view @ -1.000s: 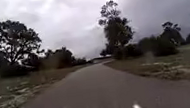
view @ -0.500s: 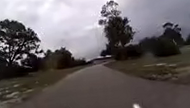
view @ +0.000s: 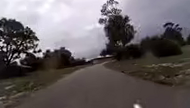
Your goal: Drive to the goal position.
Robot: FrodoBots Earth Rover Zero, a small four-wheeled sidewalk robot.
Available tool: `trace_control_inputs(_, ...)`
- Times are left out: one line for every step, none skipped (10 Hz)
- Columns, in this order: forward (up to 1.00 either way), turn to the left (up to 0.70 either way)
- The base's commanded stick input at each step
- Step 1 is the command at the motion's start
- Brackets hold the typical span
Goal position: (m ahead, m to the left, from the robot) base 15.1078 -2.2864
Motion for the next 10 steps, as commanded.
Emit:
trace_control_inputs(0.84,0.03)
trace_control_inputs(0.84,0.03)
trace_control_inputs(0.84,0.03)
trace_control_inputs(0.84,0.03)
trace_control_inputs(0.84,0.03)
trace_control_inputs(0.84,0.03)
trace_control_inputs(0.84,0.03)
trace_control_inputs(0.84,0.03)
trace_control_inputs(0.84,0.03)
trace_control_inputs(0.84,0.03)
